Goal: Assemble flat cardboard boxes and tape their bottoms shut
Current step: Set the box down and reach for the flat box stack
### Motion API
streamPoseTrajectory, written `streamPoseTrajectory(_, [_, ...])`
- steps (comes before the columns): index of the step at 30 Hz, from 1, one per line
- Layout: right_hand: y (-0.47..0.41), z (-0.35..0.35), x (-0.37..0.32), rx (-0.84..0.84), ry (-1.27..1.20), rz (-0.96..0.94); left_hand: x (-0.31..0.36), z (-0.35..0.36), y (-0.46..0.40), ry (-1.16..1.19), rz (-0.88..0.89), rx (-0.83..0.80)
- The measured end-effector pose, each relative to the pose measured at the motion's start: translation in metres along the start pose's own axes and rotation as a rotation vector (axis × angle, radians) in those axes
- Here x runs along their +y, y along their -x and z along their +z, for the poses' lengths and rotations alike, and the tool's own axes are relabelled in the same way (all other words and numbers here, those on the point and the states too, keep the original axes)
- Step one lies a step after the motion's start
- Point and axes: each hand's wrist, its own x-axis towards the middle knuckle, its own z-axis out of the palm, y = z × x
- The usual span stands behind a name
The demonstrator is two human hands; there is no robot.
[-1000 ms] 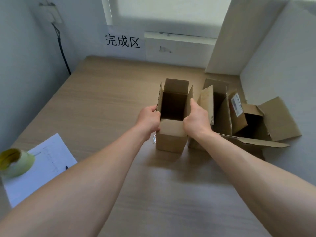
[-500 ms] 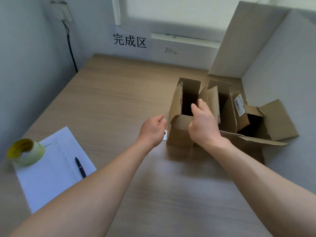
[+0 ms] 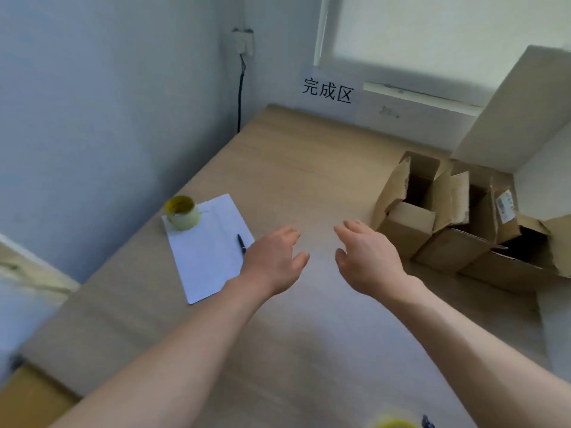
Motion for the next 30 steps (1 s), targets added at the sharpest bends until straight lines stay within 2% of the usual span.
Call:
streamPoseTrajectory(6, [0.027,-0.001,-0.082,-0.017,-0.071,-0.238,-0.041,-0.045,0.113,-0.179,-0.229,0.117])
streamPoseTrajectory(14, [0.112,-0.012,-0.224,-0.026,-0.158,-0.573,-0.075,-0.097,0.314,-0.320,-0.544,0.225])
streamPoseTrajectory(25, [0.257,-0.014,-0.442,-0.034,-0.174,-0.992,-0.131,-0.129,0.583,-0.282,-0.925,0.463])
streamPoseTrajectory(30, [0.348,0.001,-0.558,-0.056,-0.183,-1.147,-0.168,-0.134,0.720,-0.276,-1.052,0.513])
